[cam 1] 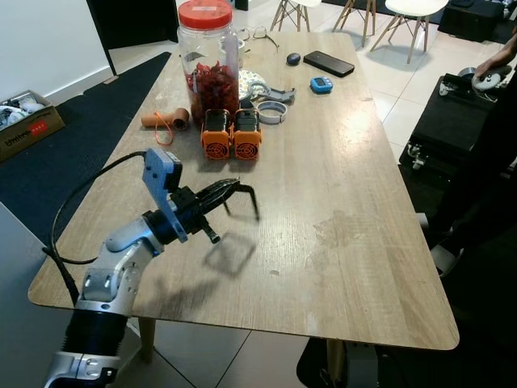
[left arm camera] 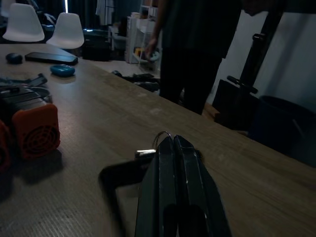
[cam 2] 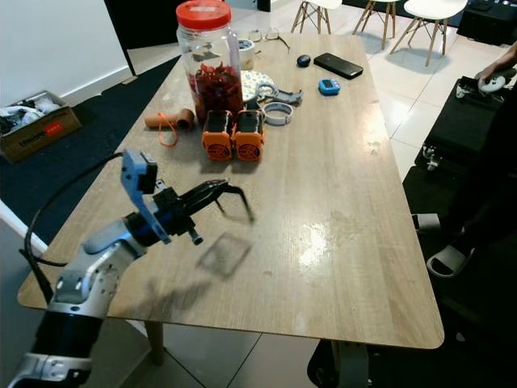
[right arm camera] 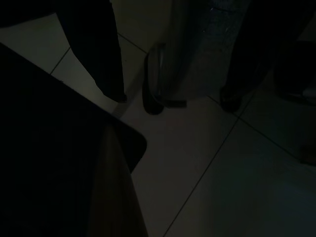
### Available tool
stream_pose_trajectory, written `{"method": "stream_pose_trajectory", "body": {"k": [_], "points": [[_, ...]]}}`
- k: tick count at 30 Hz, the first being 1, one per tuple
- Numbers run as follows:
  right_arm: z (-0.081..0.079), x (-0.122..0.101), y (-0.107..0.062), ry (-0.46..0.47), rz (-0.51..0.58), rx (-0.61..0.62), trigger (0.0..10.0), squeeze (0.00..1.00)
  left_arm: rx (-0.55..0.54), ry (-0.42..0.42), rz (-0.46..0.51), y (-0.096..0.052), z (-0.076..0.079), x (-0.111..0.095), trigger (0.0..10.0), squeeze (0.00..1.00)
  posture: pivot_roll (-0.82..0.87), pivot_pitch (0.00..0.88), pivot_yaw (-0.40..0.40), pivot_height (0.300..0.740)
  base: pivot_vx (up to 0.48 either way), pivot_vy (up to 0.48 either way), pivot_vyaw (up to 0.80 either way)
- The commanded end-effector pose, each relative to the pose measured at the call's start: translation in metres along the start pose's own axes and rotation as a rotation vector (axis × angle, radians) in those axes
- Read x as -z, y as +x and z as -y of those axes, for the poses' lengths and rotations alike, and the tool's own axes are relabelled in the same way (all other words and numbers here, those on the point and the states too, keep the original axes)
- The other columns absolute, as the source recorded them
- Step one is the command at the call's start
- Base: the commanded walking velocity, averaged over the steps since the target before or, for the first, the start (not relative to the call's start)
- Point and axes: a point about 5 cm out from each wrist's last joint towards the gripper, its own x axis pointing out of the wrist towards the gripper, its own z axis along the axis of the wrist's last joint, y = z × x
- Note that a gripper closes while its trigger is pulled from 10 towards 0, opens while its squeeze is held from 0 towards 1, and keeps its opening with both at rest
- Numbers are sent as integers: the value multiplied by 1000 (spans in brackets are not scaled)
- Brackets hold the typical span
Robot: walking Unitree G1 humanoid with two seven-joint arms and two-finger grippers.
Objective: Hang keys on a hook
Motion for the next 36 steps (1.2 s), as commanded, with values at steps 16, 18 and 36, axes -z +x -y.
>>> {"method": "stream_pose_trajectory", "body": {"k": [16, 18, 36], "points": [[1, 1, -1, -8, -3, -3, 10000, 0, 308, -86, -95, -52, 10, -14, 0, 0, 87, 28, -11, 740, 0, 0, 0], [1, 1, -1, -8, -3, -3, 10000, 0, 308, -86, -95, -52, 10, -14, 0, 0, 87, 28, -11, 740, 0, 0, 0], [-1, 0, 0, -11, -3, -11, 10000, 0, 485, -148, -972, -201, 17, 31, 0, 0, 94, 29, -15, 740, 0, 0, 0]]}}
